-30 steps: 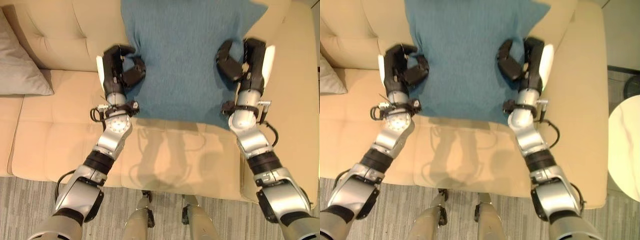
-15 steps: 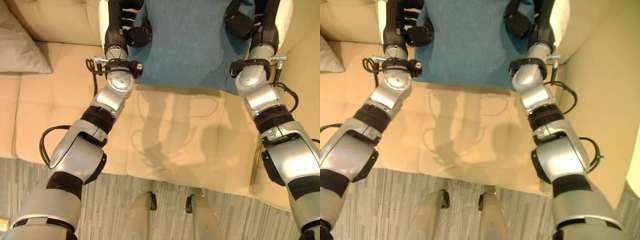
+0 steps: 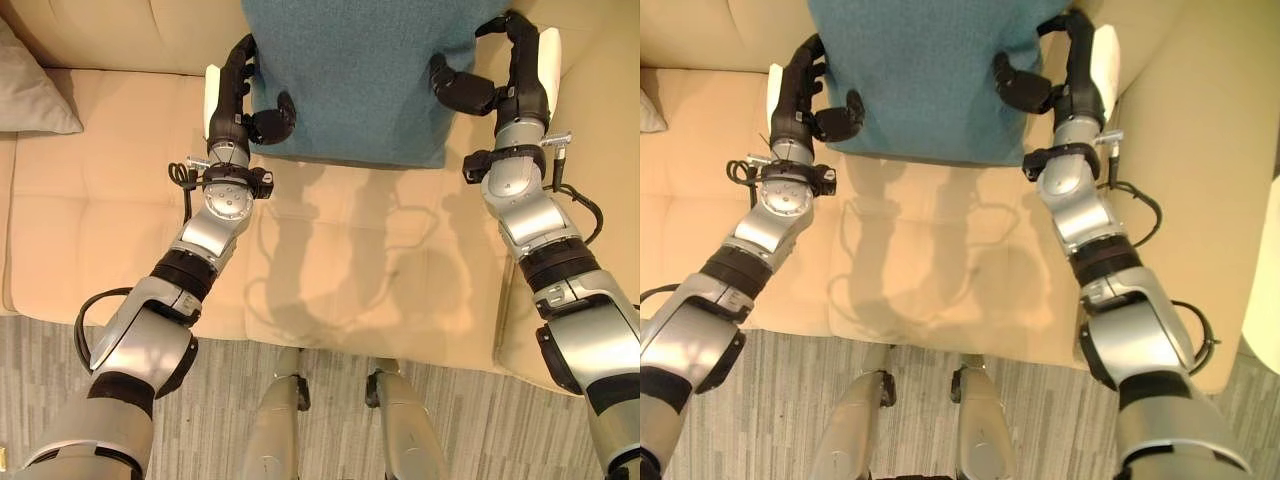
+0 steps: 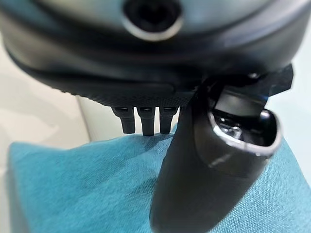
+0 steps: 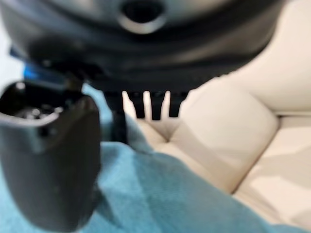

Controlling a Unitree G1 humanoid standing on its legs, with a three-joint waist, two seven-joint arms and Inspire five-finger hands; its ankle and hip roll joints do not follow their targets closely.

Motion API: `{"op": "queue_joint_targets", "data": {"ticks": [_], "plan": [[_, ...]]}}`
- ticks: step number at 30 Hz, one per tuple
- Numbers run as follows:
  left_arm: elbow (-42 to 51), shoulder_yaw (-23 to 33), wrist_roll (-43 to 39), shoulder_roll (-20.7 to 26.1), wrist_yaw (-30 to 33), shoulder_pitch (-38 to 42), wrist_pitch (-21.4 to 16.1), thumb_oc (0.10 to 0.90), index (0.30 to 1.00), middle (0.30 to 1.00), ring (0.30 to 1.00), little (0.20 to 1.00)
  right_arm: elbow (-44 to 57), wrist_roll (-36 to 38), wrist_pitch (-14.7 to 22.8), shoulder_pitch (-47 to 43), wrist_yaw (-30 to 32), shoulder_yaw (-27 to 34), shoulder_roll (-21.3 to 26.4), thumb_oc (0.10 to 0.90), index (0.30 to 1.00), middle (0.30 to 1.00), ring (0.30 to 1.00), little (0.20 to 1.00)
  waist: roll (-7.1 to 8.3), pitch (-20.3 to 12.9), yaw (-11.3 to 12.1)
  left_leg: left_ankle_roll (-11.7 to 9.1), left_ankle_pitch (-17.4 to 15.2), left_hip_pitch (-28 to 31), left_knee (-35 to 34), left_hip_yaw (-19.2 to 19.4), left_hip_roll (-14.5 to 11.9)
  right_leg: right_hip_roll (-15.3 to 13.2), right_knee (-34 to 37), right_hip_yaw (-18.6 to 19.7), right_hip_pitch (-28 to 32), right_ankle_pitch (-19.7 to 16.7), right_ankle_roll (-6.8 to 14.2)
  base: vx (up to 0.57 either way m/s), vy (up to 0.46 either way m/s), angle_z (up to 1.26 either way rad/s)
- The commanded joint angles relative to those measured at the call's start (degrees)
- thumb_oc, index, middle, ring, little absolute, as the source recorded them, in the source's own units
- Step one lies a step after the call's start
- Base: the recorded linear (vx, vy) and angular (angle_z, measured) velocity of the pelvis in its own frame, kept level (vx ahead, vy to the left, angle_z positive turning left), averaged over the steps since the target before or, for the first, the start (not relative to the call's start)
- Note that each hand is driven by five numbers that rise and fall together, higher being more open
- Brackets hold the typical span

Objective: Pick up all the scattered cushions and arrange them neatly on the sofa.

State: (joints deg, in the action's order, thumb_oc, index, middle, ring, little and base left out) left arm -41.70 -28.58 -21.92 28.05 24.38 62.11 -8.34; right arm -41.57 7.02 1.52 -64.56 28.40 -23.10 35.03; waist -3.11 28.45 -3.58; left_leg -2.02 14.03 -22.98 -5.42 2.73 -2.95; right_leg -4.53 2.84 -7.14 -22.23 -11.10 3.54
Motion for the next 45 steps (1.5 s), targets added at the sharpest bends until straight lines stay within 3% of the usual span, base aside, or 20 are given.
{"op": "queue_joint_targets", "data": {"ticks": [1,5,6,9,12,16,19,20,22,28,31,36,39,43,45], "plan": [[3.9,4.3,1.7,0.4,0.1,-0.9,-5.9,0.800,0.900,0.900,0.900,0.900,7.1,-2.3,4.9,1.8,1.3,3.1,1.8,0.800,0.900,0.900,0.900,0.900,1.11,-9.9,1.6,-1.3,-8.9,3.6,0.4,1.1,1.2,-1.2,-8.6,0.7,0.4,12.2,3.0,0.01,-0.003,-0.05],[8.6,7.4,2.1,3.2,-0.3,-5.4,-6.5,0.800,0.900,0.900,0.900,0.900,11.9,-1.7,5.9,8.5,0.2,7.1,4.7,0.800,0.900,0.900,0.900,0.900,1.55,-11.1,1.4,-1.3,-9.2,4.7,0.4,1.4,1.1,-1.1,-7.6,0.5,2.1,11.9,2.9,0.01,-0.004,0.00],[13.6,10.1,3.4,5.9,-1.6,-11.3,-6.9,0.800,0.900,0.900,0.900,0.900,16.6,-0.9,6.8,16.5,-2.4,10.6,7.2,0.800,0.900,0.900,0.900,0.900,1.96,-12.1,1.3,-1.3,-9.9,6.3,0.4,1.6,0.9,-0.9,-7.2,0.4,4.0,12.2,3.0,0.08,-0.022,0.03],[20.1,14.4,5.0,8.1,-4.2,-21.9,-7.0,0.800,0.900,0.900,0.900,0.900,21.5,-1.5,7.6,29.1,-7.3,15.5,9.0,0.800,0.900,0.900,0.900,0.900,2.84,-13.7,0.9,-1.2,-10.7,8.6,0.4,1.9,0.8,-0.5,-6.2,0.3,7.0,12.4,3.0,0.07,-0.023,0.10],[25.4,19.0,7.8,8.8,-7.8,-35.2,-6.6,0.800,0.900,0.900,0.900,0.900,24.9,-2.1,8.2,43.0,-12.6,20.8,8.4,0.800,0.900,0.900,0.900,0.900,3.78,-15.4,0.7,-1.1,-11.3,11.1,0.4,1.9,0.6,-0.1,-5.0,0.1,10.0,12.4,3.2,0.05,-0.035,0.05],[26.2,26.4,8.9,3.9,-11.8,-53.7,-5.6,0.800,0.900,0.900,0.900,0.900,22.9,-7.0,7.9,57.7,-17.4,24.2,3.9,0.800,0.900,0.900,0.900,0.900,4.42,-17.7,0.8,-0.9,-11.9,14.5,0.4,2.0,0.3,0.3,-3.3,-0.2,13.6,12.4,3.3,0.03,-0.048,-0.04],[21.7,29.5,9.5,-0.4,-14.6,-64.3,-3.9,0.800,0.900,0.900,0.900,0.900,18.0,-11.4,7.7,63.8,-19.2,24.0,-0.2,0.800,0.900,0.900,0.900,0.900,4.60,-19.3,1.3,-0.7,-12.3,17.0,0.4,2.5,-0.1,0.7,-1.9,-0.1,16.4,12.2,3.3,0.02,-0.061,-0.14],[21.8,29.5,9.5,-0.4,-14.6,-64.3,-3.9,0.800,0.900,0.900,0.900,0.900,18.0,-11.4,7.7,63.8,-19.2,24.0,-0.2,0.800,0.900,0.900,0.900,0.900,4.60,-19.3,1.3,-0.7,-12.3,17.0,0.4,2.5,-0.1,0.7,-1.9,-0.1,16.4,12.2,3.3,0.01,-0.055,-0.21],[14.4,30.2,11.0,-4.3,-16.5,-71.0,-2.2,0.800,0.900,0.900,0.900,0.900,12.0,-14.1,7.3,67.0,-20.5,22.2,-3.3,0.800,0.900,0.900,0.900,0.900,4.52,-20.4,1.8,-0.8,-12.3,19.1,0.4,2.7,-0.6,1.3,-1.2,0.0,18.8,12.5,3.2,0.01,-0.100,-0.15],[-6.7,27.8,17.5,-9.2,-16.9,-73.1,-0.3,0.800,0.900,0.900,0.900,0.900,1.3,-16.6,7.8,69.6,-21.3,17.1,-8.0,0.800,0.900,0.900,0.900,0.900,4.50,-20.8,2.1,-1.8,-11.0,20.9,0.4,2.4,-1.9,2.8,0.0,-0.2,22.3,14.0,1.9,-0.04,-0.114,0.00],[-12.7,26.3,18.4,-10.5,-16.2,-71.3,0.0,0.800,0.900,0.900,0.900,0.900,-3.7,-16.4,7.5,69.0,-20.3,15.9,-9.0,0.800,0.900,0.900,0.900,0.900,4.80,-19.7,2.2,-2.3,-10.1,19.3,3.1,2.1,-2.1,3.0,1.4,-1.2,22.8,14.0,1.3,-0.15,-0.101,0.16],[-11.8,25.1,17.8,-10.6,-15.4,-69.1,-0.4,0.800,0.900,0.900,0.900,0.900,-7.4,-14.6,6.7,67.1,-18.9,15.7,-9.0,0.800,0.900,0.900,0.900,0.900,6.65,-17.9,1.9,-1.4,-17.9,16.1,18.1,0.4,1.1,1.1,0.6,-2.0,20.1,12.3,0.5,-0.24,-0.044,0.23],[-11.6,24.4,17.6,-10.9,-15.4,-68.4,-0.3,0.800,0.900,0.900,0.900,0.900,-10.3,-14.2,6.0,65.4,-18.8,15.7,-8.7,0.800,0.900,0.900,0.900,0.900,6.44,-18.5,1.3,-1.0,-20.5,19.2,24.3,0.6,1.6,1.4,-0.1,-2.2,19.2,11.7,0.0,-0.12,0.010,0.12],[-12.2,23.9,16.8,-11.7,-15.8,-67.4,-0.2,0.800,0.900,0.900,0.900,0.900,-13.3,-14.5,5.3,64.0,-18.9,15.3,-8.9,0.800,0.900,0.900,0.900,0.900,5.65,-19.8,0.1,-1.6,-20.6,24.3,25.1,0.4,1.7,1.6,-1.3,-3.6,17.9,11.4,-0.1,-0.11,0.072,0.24],[-11.9,23.0,15.5,-12.7,-15.8,-65.8,-0.2,0.800,0.900,0.900,0.900,0.900,-16.0,-14.4,4.4,62.4,-18.7,15.0,-9.9,0.800,0.900,0.900,0.900,0.900,5.01,-20.2,-1.0,-1.2,-22.8,27.8,20.4,0.0,2.9,1.7,-2.0,-4.8,15.1,9.6,0.9,-0.22,0.141,0.38]]}}
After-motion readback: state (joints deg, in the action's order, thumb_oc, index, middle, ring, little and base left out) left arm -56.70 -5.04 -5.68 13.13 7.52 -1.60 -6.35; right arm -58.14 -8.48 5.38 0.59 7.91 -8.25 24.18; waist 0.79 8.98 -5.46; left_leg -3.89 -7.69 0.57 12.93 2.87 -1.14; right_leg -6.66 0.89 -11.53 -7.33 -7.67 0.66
